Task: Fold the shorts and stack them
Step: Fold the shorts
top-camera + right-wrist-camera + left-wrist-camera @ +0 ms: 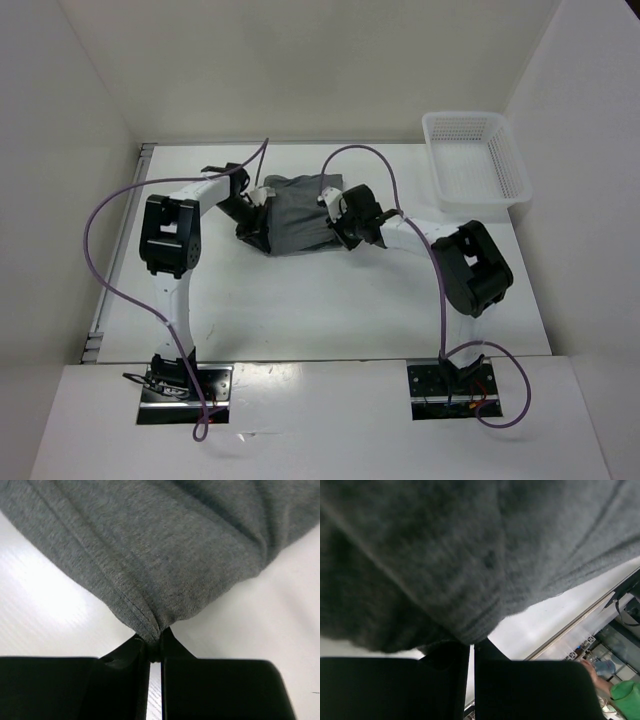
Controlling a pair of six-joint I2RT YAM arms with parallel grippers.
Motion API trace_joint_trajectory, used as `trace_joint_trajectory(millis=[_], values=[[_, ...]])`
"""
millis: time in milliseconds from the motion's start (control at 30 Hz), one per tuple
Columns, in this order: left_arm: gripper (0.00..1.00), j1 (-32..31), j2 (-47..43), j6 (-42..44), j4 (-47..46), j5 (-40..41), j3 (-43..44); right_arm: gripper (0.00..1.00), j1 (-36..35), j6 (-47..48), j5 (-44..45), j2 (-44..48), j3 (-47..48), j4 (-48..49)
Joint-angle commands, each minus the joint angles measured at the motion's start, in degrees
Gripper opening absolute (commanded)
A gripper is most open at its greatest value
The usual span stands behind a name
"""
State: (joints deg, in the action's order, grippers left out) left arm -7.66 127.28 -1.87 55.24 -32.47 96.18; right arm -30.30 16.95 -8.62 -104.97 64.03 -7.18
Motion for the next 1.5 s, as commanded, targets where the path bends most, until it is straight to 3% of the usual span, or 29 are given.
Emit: trace_joint_trajectory(millis=[0,100,167,333,367,533,700,800,1000,1100,1200,1233,1300,1367,1467], values=[[0.0,2.7,1.0,1.9,1.7,13.2,-2.1,0.0,1.1,6.2,5.5,4.6,-1.7,-3.8],[0.0,2.7,0.3,1.9,1.7,11.4,-0.6,0.44,1.1,8.3,4.1,5.1,-1.2,-3.8],[0.05,2.7,-1.4,1.9,2.3,9.9,0.1,0.55,1.1,9.6,2.4,5.8,0.3,-5.6],[0.08,2.7,-2.9,1.9,2.9,7.4,-1.3,0.64,10.4,6.1,-18.3,10.3,7.7,-9.8],[0.08,2.7,-2.9,1.9,2.9,6.9,-1.8,0.64,10.4,6.1,-19.0,10.3,9.2,-9.8],[0.08,2.7,-2.9,1.9,2.9,6.9,-1.3,0.6,8.1,1.6,-12.0,0.2,23.9,-3.4],[0.18,2.7,-2.4,1.9,2.9,7.4,-0.2,0.58,4.9,3.8,-9.2,-21.2,46.8,-9.7],[0.2,2.7,-2.4,1.9,2.9,7.9,-0.2,0.64,2.5,4.9,-5.9,-27.5,52.6,-8.8],[0.21,2.7,-1.8,1.9,2.9,8.6,2.3,0.71,0.6,5.5,-8.0,-32.2,55.0,-9.4],[0.21,2.7,-1.3,1.9,3.4,8.6,2.3,0.68,-0.5,5.5,-8.0,-32.8,52.6,-10.0],[0.21,2.7,-1.2,1.9,3.4,8.6,2.3,0.45,-0.5,4.9,-4.8,-33.4,50.7,-8.4],[0.2,2.7,-1.2,1.9,3.4,8.6,2.3,0.26,-0.5,3.0,-1.9,-33.4,50.7,-7.6],[0.1,2.7,-1.2,1.9,3.4,9.1,2.3,0.08,-0.5,1.2,1.7,-33.4,50.7,-4.9],[0.02,2.7,-1.2,1.9,2.8,9.6,1.6,0.0,-0.5,-1.1,5.0,-33.4,51.9,-3.5],[0.0,2.7,-1.2,1.9,2.2,10.1,1.0,0.0,0.5,-3.3,5.8,-33.9,54.8,-3.5]])
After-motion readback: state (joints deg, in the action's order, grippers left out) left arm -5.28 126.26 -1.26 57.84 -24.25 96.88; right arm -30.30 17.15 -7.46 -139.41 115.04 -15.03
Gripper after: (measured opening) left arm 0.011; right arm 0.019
